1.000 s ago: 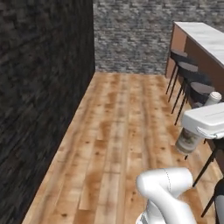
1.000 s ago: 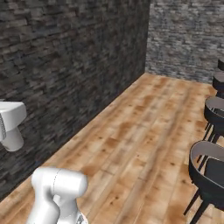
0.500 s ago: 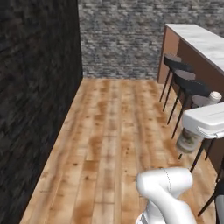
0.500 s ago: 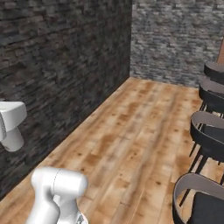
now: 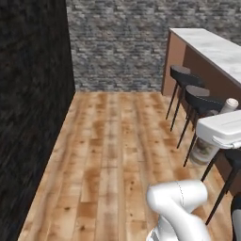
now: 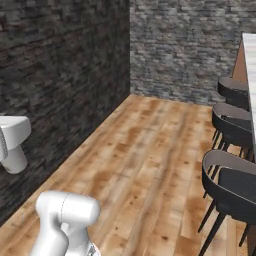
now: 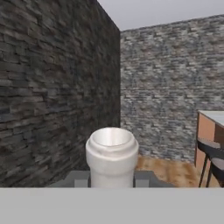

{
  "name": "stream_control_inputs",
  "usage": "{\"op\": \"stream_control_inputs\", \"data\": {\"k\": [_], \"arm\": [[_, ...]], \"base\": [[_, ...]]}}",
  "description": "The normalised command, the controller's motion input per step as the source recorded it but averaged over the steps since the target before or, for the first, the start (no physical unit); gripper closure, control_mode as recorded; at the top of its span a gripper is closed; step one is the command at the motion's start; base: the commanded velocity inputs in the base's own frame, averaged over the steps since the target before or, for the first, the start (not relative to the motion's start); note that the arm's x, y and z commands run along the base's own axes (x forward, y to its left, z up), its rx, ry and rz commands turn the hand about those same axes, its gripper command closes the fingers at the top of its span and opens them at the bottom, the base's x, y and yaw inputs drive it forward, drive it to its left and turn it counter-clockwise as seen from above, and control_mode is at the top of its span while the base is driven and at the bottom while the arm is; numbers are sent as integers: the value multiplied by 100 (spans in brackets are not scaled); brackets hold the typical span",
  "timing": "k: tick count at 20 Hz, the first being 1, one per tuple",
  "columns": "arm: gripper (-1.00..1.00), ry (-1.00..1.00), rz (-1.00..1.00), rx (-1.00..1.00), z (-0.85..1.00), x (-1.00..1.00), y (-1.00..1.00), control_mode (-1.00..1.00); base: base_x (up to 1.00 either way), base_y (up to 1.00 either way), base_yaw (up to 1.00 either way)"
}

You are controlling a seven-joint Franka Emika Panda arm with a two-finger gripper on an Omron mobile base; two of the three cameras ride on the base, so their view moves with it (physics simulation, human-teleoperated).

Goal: Open the cabinet directly in front. Then move the liquor and the cup to the dining counter with the candle on it.

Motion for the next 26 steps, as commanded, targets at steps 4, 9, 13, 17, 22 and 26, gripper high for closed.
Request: {"op": "stream_control_inputs", "data": {"k": [4, 9, 13, 17, 22, 26], "arm": [[100, 0, 0, 0, 0, 0, 0, 100], [100, 0, 0, 0, 0, 0, 0, 100], [100, 0, 0, 0, 0, 0, 0, 100], [100, 0, 0, 0, 0, 0, 0, 100], [100, 0, 0, 0, 0, 0, 0, 100], [100, 0, 0, 0, 0, 0, 0, 100]], "base": [[73, 0, -20], [52, -2, -24], [31, 0, -27], [16, 0, -32], [13, 0, -37], [14, 5, -41]]}}
